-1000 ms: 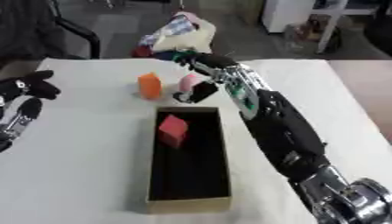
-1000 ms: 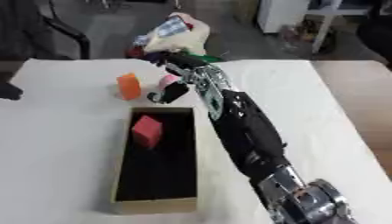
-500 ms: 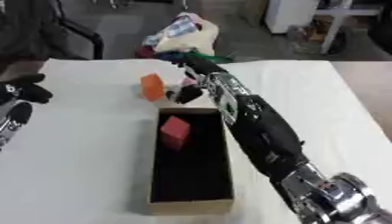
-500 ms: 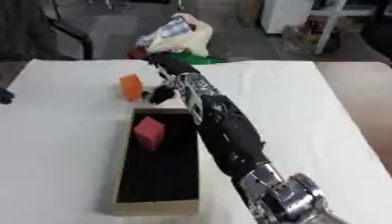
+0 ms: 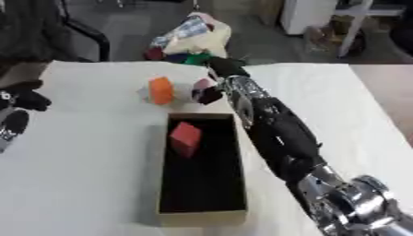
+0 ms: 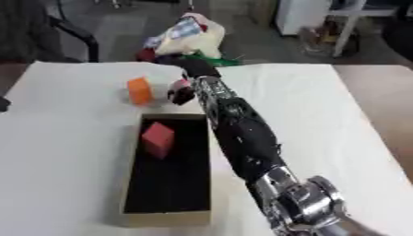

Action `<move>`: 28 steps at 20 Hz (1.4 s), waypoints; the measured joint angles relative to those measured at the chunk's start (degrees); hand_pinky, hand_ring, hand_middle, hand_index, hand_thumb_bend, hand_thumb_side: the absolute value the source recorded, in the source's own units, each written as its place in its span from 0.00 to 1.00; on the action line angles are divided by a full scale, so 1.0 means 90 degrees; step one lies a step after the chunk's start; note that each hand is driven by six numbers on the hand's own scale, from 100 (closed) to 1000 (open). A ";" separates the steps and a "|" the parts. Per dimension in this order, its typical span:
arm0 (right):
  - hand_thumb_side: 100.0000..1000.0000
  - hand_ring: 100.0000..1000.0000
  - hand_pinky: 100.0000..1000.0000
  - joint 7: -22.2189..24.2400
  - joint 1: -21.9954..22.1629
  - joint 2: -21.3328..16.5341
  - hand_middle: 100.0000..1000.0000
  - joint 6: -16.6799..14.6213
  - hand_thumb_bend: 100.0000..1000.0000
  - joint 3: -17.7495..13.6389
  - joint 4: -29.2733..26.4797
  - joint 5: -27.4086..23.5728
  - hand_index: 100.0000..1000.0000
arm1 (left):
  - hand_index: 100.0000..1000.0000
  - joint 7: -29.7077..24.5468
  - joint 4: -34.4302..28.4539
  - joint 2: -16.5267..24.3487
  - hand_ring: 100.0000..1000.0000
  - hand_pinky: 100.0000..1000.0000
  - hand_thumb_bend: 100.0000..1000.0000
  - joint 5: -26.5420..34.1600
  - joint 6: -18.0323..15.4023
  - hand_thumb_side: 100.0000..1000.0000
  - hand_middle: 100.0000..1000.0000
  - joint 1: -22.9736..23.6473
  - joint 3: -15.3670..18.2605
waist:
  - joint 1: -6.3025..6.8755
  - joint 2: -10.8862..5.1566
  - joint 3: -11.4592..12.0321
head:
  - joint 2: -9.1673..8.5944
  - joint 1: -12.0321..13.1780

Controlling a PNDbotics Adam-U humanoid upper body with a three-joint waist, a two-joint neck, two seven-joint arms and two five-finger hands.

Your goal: Pick up objects on the table and place them in the box.

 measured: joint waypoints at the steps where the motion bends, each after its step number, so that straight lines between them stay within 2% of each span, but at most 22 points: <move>1: 0.33 0.84 0.81 0.0003 -0.0001 -0.0016 0.85 0.0050 0.21 -0.0012 0.0014 0.0000 0.94 | 0.95 -0.0002 0.0000 0.0000 0.68 0.74 0.00 0.0000 0.0000 1.00 0.66 0.0000 0.0000 | 0.0000 0.0001 0.0001 | -0.0001 -0.0014; 7: 0.33 0.84 0.81 0.0059 -0.0001 -0.0058 0.84 0.0205 0.21 -0.0049 0.0128 -0.0021 0.92 | 0.95 -0.0022 0.0000 0.0000 0.68 0.74 0.00 0.0000 -0.0004 1.00 0.66 0.0000 0.0000 | 0.0002 0.0028 0.0054 | -0.0045 -0.0062; 15: 0.33 0.82 0.80 0.0066 0.0061 -0.0046 0.79 0.0235 0.18 -0.0048 0.0169 -0.0053 0.87 | 0.95 -0.0034 0.0001 -0.0004 0.67 0.74 0.00 -0.0002 -0.0015 1.00 0.65 0.0000 0.0000 | 0.0018 0.0114 0.0098 | -0.0053 -0.0092; 24: 0.32 0.82 0.80 -0.0101 0.0119 -0.0038 0.80 0.0329 0.15 -0.0049 0.0185 -0.0023 0.89 | 0.95 -0.0035 0.0001 -0.0053 0.67 0.74 0.00 -0.0003 -0.0016 1.00 0.65 0.0000 0.0000 | 0.0034 0.0170 0.0136 | -0.0104 -0.0167; 28: 0.32 0.81 0.80 -0.0103 0.0120 -0.0037 0.77 0.0337 0.13 -0.0049 0.0186 -0.0020 0.85 | 0.95 -0.0036 0.0001 -0.0054 0.67 0.74 0.00 -0.0004 -0.0017 1.00 0.65 -0.0009 0.0000 | 0.0034 0.0200 0.0148 | -0.0108 -0.0212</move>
